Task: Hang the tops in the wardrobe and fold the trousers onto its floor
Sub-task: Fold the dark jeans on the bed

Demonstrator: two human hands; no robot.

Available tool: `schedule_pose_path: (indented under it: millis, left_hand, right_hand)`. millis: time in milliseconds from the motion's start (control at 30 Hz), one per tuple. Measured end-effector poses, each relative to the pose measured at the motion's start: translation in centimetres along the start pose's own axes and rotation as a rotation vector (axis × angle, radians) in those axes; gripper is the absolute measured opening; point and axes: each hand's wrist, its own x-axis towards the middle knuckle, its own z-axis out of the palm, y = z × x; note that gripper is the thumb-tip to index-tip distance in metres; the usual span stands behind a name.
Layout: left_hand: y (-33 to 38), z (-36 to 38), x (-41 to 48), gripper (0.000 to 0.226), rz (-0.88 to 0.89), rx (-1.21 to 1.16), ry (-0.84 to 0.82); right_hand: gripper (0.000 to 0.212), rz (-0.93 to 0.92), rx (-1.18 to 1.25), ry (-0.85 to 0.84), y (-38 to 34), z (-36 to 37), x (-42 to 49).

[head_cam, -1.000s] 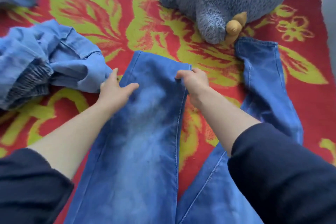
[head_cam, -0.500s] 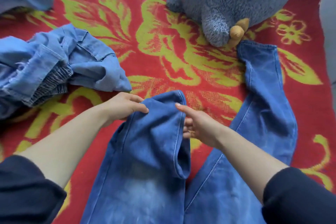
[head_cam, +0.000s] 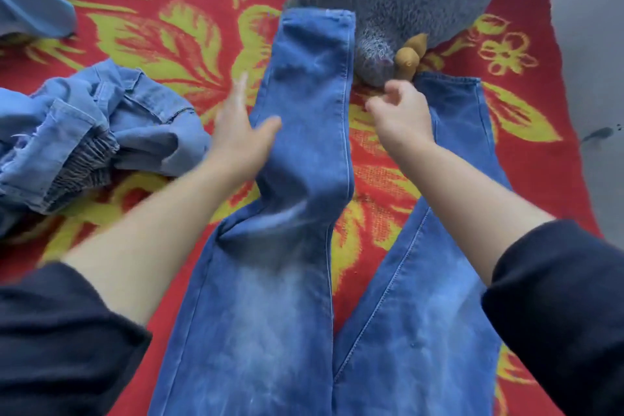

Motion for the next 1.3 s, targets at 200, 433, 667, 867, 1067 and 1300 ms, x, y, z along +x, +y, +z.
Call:
schedule_pose_path:
  millis: [200,433,667,867,1067,1300]
  left_hand:
    - [-5.7,6.6,-17.0,0.068,0.129,0.397,-0.306]
    - [-4.6,12.4,-31.0,0.067,0.206,0.640,-0.557]
    - [-2.5,18.4,-43.2,0.064,0.201,0.666,-0.649]
    - [-0.1,22.3,-49.9,0.109,-0.113,0.679,-0.775]
    - [1.8,21.0,-49.8,0.103,-0.180,0.707,-0.799]
    - [2.6,10.4,-44.7,0.019,-0.440,0.188,-0.760]
  right_hand:
    - [0.030,0.197,-0.266,-0.085,14.1,-4.3,-9.2]
    - [0.039,0.479,-0.355,0.090,26.0,-10.7,-18.4]
    - [0.037,0.556,-0.031,-0.090,30.6,-12.5,-22.2]
    - [0.026,0.570,0.172,-0.195,30.1,-13.8,-22.8]
    - [0.020,0.580,0.240,-0.206,27.3,-13.0,-22.8]
    - [0.025,0.616,0.271,-0.085,19.1,-11.3,-22.4]
